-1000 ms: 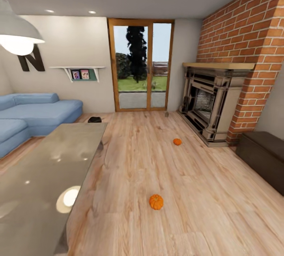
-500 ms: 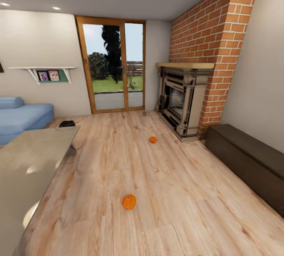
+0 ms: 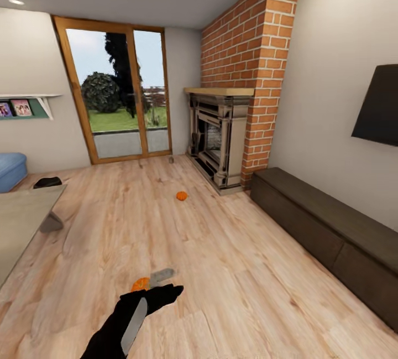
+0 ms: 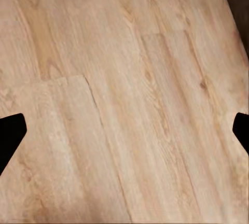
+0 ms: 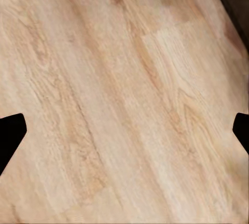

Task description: Place each of the two pumpkins and all three candles from the living room inside a cabinet in the living room (use any cabinet), then make sure every cabinet is closed, and position the cauldron so it is next to a table in the living room.

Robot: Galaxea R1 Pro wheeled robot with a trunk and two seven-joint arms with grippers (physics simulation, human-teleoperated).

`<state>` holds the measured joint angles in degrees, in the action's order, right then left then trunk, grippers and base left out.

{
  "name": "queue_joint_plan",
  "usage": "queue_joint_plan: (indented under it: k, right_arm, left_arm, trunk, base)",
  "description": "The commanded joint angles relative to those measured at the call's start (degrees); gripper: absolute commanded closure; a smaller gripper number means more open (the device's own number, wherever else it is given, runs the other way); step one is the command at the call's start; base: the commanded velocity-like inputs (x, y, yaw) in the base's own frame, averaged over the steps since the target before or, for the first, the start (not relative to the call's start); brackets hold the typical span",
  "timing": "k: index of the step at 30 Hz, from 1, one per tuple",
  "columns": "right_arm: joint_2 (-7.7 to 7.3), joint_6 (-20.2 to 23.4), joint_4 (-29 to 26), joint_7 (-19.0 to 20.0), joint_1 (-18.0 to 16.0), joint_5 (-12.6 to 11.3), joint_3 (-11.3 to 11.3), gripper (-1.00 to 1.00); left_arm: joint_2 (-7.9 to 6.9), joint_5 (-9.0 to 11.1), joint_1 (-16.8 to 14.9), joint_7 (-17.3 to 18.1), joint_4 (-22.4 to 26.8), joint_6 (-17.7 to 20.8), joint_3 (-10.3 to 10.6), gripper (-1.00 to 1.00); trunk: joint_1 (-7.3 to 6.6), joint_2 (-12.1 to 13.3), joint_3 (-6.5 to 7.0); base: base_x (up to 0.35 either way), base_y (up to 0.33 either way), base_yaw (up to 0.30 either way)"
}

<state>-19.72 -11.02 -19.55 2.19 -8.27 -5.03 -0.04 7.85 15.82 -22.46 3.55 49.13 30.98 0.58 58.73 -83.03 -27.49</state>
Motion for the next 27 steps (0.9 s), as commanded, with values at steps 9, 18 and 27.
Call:
queue_joint_plan:
  k: [9,18,27]
  right_arm:
    - [-4.38,-6.74,7.79,2.16,0.18,2.72,0.78,-1.00]
    - [-6.18,-11.09,12.38,5.36,0.56,13.40,1.75,-1.00]
    - [-7.01,-16.47,14.32,10.19,1.03,23.59,1.94,-1.00]
  left_arm:
    - [-0.15,6.82,3.53,2.35,4.45,-5.05,0.03,-1.00]
    - [-0.73,12.38,4.05,13.74,3.67,-5.68,-0.43,-1.00]
    - [-1.66,24.58,3.92,15.75,-3.23,-5.26,-0.65,-1.00]
  trunk:
    - [0.00,-0.04,-0.17]
    - [0.00,-0.04,-0.18]
    - [0.00,-0.04,-0.18]
  base:
    - [0.074,-0.308,-0.287]
    - [0.310,-0.081,-0.056]
    - [0.341,-0.005,-0.003]
